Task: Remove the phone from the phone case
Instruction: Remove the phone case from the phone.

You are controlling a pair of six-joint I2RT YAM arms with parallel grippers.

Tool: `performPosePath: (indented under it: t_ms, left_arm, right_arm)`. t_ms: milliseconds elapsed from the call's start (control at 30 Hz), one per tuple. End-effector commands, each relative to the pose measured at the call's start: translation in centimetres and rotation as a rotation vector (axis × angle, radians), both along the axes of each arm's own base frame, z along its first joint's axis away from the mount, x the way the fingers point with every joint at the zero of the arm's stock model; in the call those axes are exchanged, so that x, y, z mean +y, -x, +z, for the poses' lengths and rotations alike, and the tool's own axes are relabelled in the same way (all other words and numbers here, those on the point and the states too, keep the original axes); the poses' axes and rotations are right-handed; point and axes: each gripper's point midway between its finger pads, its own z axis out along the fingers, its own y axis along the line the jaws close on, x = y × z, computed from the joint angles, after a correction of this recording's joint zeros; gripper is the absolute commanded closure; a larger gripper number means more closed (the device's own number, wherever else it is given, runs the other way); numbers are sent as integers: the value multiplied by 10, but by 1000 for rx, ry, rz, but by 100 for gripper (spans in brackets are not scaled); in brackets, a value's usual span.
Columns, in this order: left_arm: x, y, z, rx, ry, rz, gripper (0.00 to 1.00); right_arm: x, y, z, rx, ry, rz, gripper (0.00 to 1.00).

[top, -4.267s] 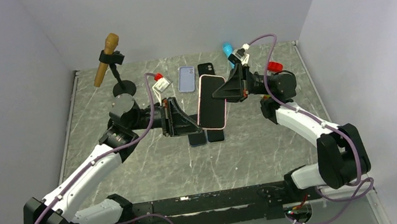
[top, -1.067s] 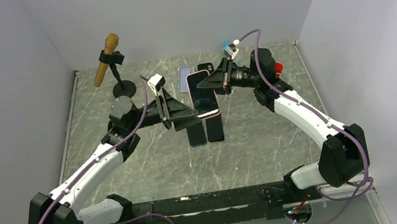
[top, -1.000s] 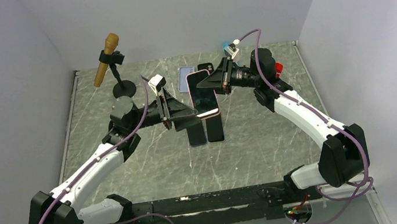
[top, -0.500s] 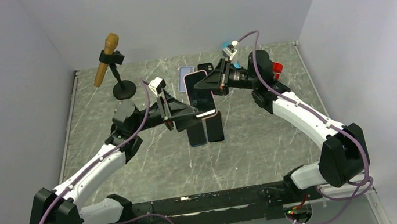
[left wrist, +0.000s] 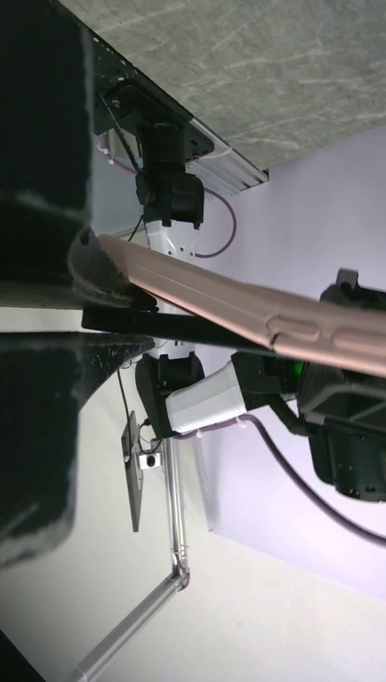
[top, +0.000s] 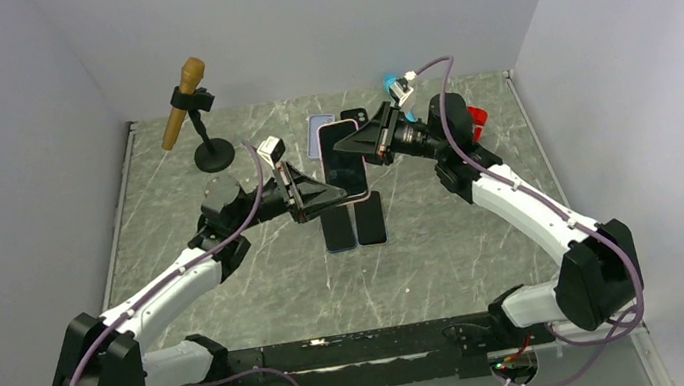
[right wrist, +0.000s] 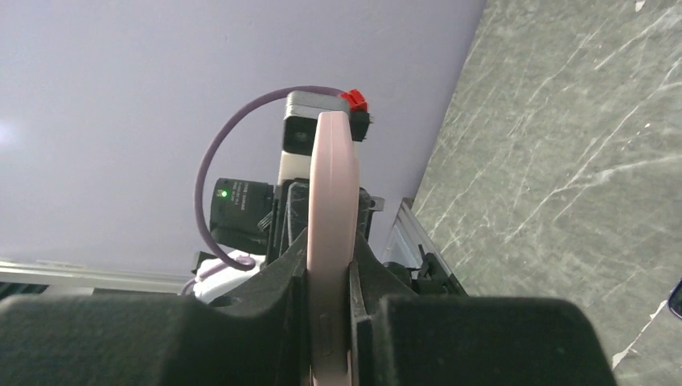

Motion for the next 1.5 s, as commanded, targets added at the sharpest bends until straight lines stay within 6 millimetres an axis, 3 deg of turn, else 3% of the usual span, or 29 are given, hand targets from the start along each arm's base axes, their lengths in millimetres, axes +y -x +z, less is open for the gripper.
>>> performPosePath:
  t_ms: [0, 267, 367, 467, 633, 700, 833, 1467]
  left_arm:
    - [5, -17, 47, -147, 106, 116, 97]
    - [9, -19, 57, -131, 135, 130, 100]
    - [11, -19, 63, -141, 135, 137, 100]
    - [15, -21, 64, -129, 134, 150, 100]
    - [23, -24, 64, -110, 150, 166, 100]
    - [24, -24, 66, -109, 156, 167, 100]
    - [24, -23, 68, -112, 156, 161, 100]
    - [25, -19, 77, -122, 177, 146, 100]
  right_arm:
    - [10, 42, 14, -99, 10, 143, 99]
    - [-5, 44, -2, -134, 139, 126, 37]
    - [-20, 43, -9, -123, 165, 93, 24]
    - [-30, 49, -12, -123, 144, 94, 20]
    - [-34, 65, -7, -187, 89, 132, 21]
    - [-33, 71, -3, -204, 61, 153, 30]
    - [-32, 74, 1, -224, 33, 171, 55]
    - [-16, 49, 11, -226, -31, 178, 71]
